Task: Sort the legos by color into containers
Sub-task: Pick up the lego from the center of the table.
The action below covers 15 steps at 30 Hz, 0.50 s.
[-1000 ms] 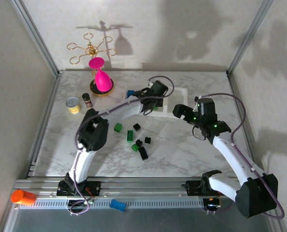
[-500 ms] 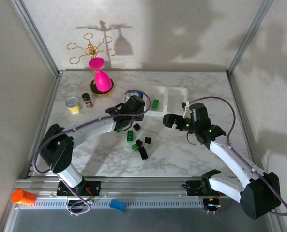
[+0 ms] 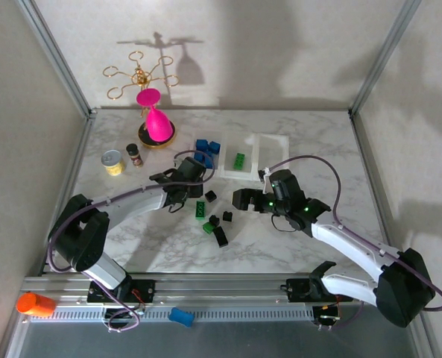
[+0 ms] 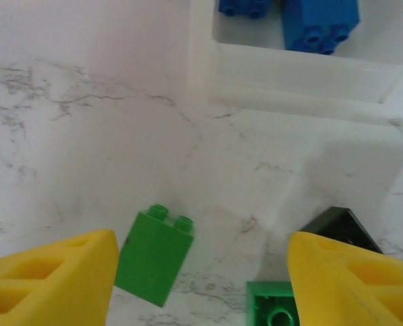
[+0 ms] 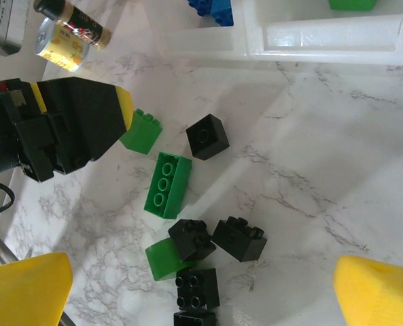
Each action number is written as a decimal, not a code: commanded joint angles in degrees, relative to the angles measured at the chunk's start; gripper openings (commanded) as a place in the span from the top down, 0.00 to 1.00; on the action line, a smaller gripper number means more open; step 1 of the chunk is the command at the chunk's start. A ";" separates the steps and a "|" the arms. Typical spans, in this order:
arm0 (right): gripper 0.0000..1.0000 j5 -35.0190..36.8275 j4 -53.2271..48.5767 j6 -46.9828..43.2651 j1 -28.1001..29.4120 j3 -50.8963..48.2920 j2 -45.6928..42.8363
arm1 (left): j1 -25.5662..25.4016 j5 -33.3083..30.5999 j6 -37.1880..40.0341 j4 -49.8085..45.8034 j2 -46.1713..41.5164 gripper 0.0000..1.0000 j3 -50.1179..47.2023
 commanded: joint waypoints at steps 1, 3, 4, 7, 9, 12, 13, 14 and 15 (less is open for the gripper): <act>0.01 2.22 1.28 1.38 0.85 -0.11 0.30 | 1.21 3.04 2.40 -0.51 1.42 0.30 -1.07; 0.01 2.51 1.12 1.40 1.05 -0.07 0.30 | 1.82 5.45 3.18 0.31 2.69 0.28 -1.14; 0.01 2.65 1.02 1.43 1.13 -0.01 0.30 | 1.92 5.48 3.27 0.23 3.47 0.27 -1.03; 0.01 2.99 0.76 1.44 1.21 0.02 0.28 | 2.88 5.04 3.04 0.61 4.75 0.27 -1.50; 0.01 3.11 0.59 1.41 1.22 0.02 0.31 | 3.59 6.32 3.01 1.57 5.31 0.27 -2.26; 0.01 3.47 0.58 1.44 1.22 -0.02 0.52 | 4.06 6.14 2.93 1.63 6.11 0.29 -2.85; 0.01 3.48 0.66 1.39 1.22 -0.06 0.61 | 4.16 5.89 2.88 1.71 6.18 0.30 -3.07; 0.01 3.48 0.75 1.43 1.22 0.00 0.73 | 4.24 6.07 2.79 1.93 6.29 0.32 -3.28; 0.01 3.47 0.83 1.40 1.22 0.07 0.99 | 4.35 6.30 2.66 2.18 6.41 0.34 -3.55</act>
